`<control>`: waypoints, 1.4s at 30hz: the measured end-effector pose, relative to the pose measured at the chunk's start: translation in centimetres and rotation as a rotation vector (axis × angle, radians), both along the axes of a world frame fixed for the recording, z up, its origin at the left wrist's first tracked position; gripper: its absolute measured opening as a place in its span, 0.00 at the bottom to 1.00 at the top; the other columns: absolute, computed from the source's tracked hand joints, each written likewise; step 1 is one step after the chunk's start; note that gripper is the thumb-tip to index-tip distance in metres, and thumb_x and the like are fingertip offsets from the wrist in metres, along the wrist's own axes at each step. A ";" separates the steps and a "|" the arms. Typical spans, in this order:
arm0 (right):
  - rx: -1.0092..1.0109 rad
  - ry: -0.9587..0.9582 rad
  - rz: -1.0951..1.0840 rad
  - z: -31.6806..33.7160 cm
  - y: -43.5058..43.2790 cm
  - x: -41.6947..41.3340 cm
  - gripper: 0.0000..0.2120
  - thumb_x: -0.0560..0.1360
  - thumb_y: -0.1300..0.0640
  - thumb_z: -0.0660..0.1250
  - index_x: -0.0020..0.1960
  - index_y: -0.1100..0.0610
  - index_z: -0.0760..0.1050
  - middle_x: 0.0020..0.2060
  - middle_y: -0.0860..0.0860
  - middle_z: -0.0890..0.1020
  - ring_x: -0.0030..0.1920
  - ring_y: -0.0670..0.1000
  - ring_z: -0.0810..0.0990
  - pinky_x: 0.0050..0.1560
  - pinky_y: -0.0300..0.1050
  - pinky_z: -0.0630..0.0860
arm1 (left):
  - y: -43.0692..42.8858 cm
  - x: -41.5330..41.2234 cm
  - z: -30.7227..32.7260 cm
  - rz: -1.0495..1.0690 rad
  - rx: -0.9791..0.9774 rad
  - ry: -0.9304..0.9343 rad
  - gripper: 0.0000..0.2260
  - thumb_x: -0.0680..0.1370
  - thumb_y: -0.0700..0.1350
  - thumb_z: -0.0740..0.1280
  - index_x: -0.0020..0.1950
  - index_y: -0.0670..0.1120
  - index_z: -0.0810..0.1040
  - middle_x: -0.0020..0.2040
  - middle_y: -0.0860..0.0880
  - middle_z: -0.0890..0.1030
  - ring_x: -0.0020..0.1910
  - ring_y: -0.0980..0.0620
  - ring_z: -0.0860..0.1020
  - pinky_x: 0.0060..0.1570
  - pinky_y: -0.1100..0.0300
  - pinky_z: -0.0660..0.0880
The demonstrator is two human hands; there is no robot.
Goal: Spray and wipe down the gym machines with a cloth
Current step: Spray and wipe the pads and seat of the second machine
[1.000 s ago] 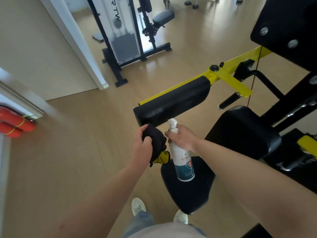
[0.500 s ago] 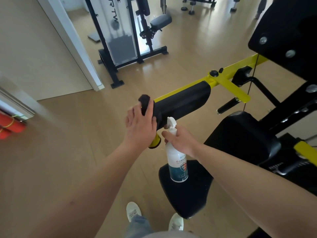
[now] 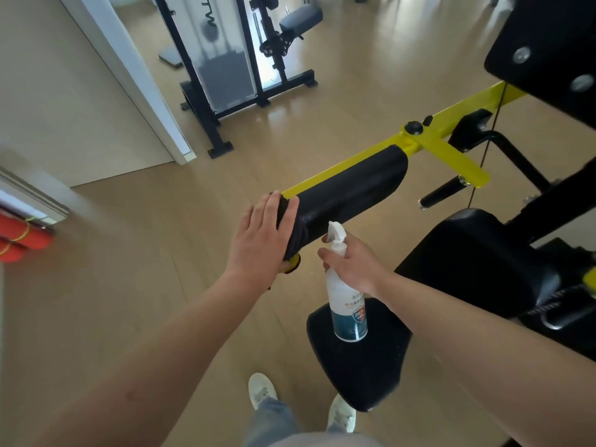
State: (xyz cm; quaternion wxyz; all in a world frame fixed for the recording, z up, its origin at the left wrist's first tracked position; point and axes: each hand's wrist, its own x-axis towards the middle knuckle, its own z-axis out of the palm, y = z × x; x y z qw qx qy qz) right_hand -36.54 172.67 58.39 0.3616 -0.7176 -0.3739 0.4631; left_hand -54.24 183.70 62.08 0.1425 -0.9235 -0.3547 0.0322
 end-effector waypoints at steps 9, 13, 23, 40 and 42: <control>-0.035 0.023 -0.070 -1.2 -0.1 0.8 0.13 0.82 0.46 0.67 0.65 0.45 0.71 0.48 0.51 0.83 0.50 0.52 0.83 0.51 0.48 0.77 | 2.0 7.9 1.5 0.079 -0.073 -0.034 0.50 0.72 0.63 0.75 0.82 0.43 0.52 0.63 0.42 0.77 0.59 0.42 0.79 0.60 0.52 0.74; -0.047 0.029 -0.212 -1.8 -0.1 1.9 0.14 0.82 0.45 0.67 0.65 0.45 0.70 0.50 0.51 0.82 0.51 0.52 0.82 0.52 0.49 0.78 | 2.3 11.7 1.6 0.063 -0.068 -0.027 0.48 0.73 0.65 0.73 0.82 0.43 0.55 0.60 0.43 0.78 0.55 0.44 0.80 0.50 0.55 0.75; 0.080 0.072 -0.635 -1.9 -0.2 4.6 0.20 0.83 0.50 0.66 0.74 0.47 0.67 0.46 0.50 0.81 0.46 0.48 0.82 0.42 0.42 0.77 | 3.4 22.2 1.0 0.015 -0.150 -0.132 0.47 0.74 0.57 0.75 0.83 0.43 0.52 0.60 0.41 0.76 0.56 0.43 0.79 0.43 0.54 0.71; 0.043 0.078 -0.592 -1.8 -1.2 5.9 0.16 0.83 0.49 0.67 0.68 0.46 0.69 0.44 0.50 0.80 0.43 0.47 0.81 0.39 0.40 0.74 | 4.1 26.2 -0.6 -0.348 -0.025 -0.082 0.32 0.80 0.58 0.67 0.81 0.56 0.58 0.79 0.33 0.58 0.76 0.32 0.62 0.75 0.39 0.62; 0.061 0.060 -0.582 -1.7 -1.4 6.0 0.14 0.83 0.49 0.68 0.66 0.45 0.69 0.43 0.49 0.80 0.43 0.48 0.81 0.40 0.41 0.76 | 3.6 24.4 -1.0 -0.383 0.059 -0.037 0.35 0.79 0.55 0.69 0.82 0.56 0.55 0.80 0.34 0.53 0.78 0.32 0.58 0.77 0.39 0.58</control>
